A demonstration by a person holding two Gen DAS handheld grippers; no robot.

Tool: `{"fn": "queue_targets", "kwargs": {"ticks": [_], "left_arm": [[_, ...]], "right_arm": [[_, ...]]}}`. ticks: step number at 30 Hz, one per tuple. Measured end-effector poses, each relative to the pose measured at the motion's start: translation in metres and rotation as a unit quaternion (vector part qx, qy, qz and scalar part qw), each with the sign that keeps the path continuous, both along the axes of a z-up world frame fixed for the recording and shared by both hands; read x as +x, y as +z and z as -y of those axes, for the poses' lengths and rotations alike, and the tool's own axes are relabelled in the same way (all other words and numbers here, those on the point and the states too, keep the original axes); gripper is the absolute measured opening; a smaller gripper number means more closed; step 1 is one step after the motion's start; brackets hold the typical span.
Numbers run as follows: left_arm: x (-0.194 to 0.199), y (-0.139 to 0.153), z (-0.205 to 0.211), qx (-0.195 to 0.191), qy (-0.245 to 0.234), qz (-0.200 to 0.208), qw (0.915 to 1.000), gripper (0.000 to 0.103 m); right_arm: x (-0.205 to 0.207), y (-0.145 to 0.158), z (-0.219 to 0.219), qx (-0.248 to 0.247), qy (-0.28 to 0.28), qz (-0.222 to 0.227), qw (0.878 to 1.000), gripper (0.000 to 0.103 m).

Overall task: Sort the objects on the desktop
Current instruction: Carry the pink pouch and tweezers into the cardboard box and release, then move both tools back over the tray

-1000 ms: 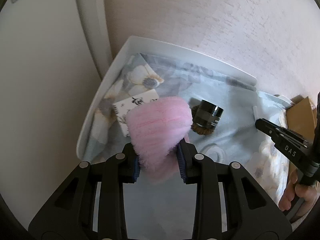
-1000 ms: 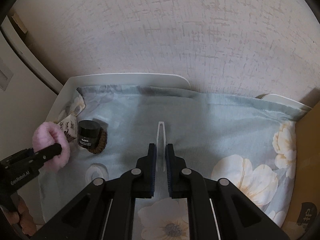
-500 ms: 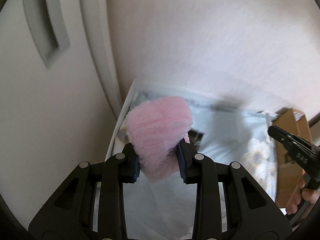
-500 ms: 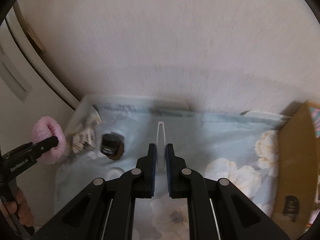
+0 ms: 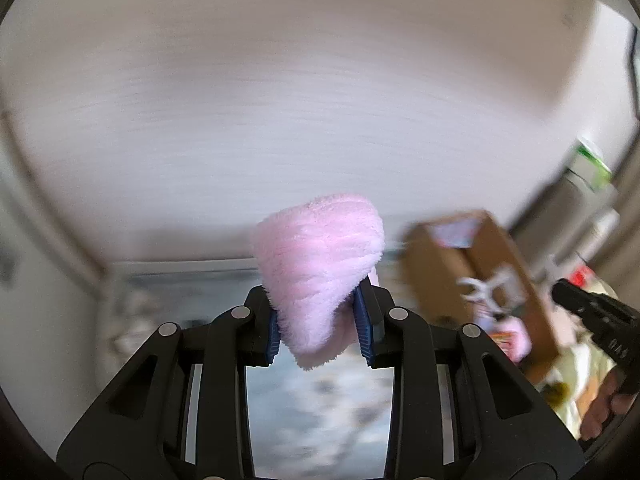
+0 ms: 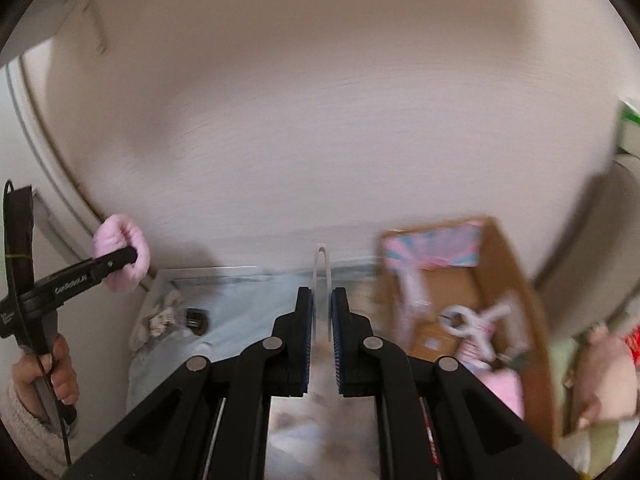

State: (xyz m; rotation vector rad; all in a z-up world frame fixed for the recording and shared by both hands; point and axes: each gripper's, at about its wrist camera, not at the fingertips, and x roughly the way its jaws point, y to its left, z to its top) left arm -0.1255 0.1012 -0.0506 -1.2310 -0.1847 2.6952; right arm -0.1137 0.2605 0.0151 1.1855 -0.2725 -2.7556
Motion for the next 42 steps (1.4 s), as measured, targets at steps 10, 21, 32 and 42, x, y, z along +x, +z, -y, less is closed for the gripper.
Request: {"fn": "queue_targets", "kwargs": {"ticks": [10,21,32,42], "left_arm": [[-0.016,-0.035,-0.156,-0.031,-0.143,0.043,0.9882,0.027],[-0.026,-0.057,-0.223,-0.069,-0.164,0.066,0.9818,0.027],[-0.035,-0.05,-0.232,-0.079,-0.131,0.068,0.9858,0.102],[-0.031,-0.032,-0.197,-0.065,-0.099,0.057,0.9914,0.102]], "right_arm": [[0.034,-0.027,-0.079,0.015,-0.058,0.065,0.996,0.009],[0.034,-0.066,-0.106,0.048,-0.044,0.115,0.991,0.009],[0.023,-0.073,-0.119,0.005,-0.015,0.119,0.993,0.027],[0.027,-0.056,-0.13,-0.022,-0.029,0.077,0.996,0.052]]}}
